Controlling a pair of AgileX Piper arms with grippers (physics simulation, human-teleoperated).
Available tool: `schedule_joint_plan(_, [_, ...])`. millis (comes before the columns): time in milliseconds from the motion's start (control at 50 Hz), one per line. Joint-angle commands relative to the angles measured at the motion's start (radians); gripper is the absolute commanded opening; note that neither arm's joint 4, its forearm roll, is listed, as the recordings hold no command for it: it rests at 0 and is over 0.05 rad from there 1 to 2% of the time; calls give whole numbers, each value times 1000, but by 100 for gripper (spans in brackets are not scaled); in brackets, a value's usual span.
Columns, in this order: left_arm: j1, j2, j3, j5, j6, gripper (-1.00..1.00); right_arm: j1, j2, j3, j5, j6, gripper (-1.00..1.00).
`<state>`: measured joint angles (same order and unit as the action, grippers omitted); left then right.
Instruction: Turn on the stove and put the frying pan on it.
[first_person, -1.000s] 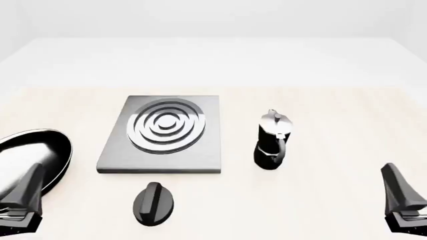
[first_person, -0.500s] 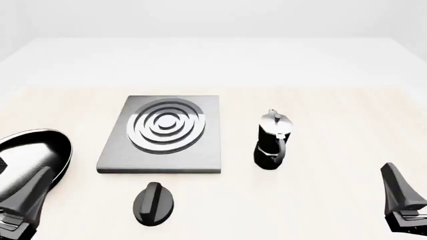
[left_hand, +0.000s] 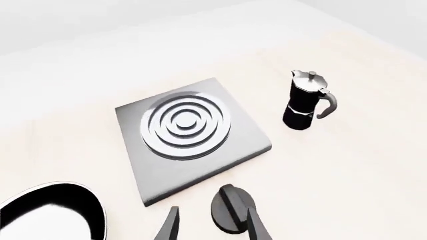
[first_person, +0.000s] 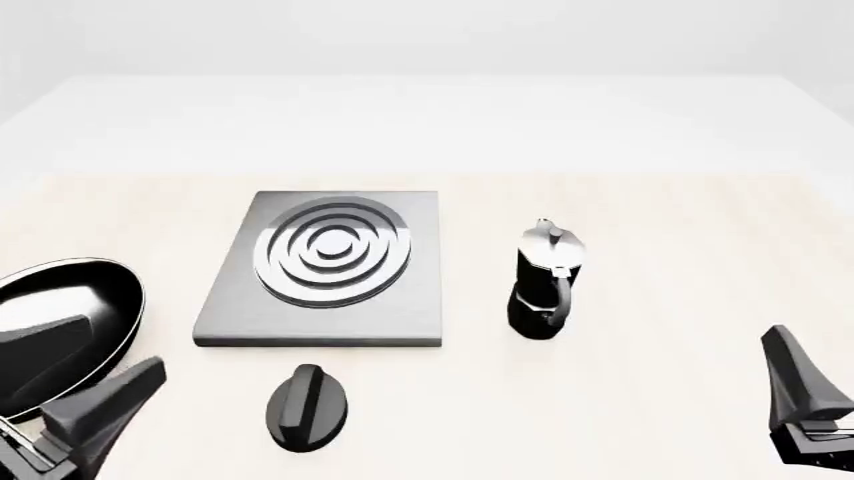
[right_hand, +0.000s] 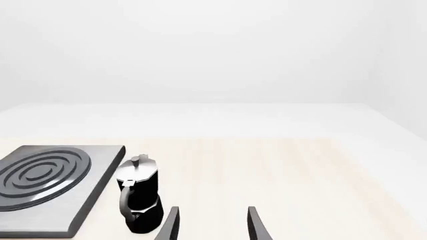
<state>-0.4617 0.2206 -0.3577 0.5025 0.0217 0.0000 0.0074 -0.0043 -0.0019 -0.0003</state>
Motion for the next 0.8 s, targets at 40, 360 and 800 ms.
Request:
schedule_joint_plan(40, [-111,173,-31,-17,-22,100,0,0,0,0,0,100])
schedule_joint_plan(360, [-173,347,21,-158,-72,100,0,0,0,0,0,100])
schedule_joint_plan(800, [-238,591,139,-428,-158,100,0,0,0,0,0,100])
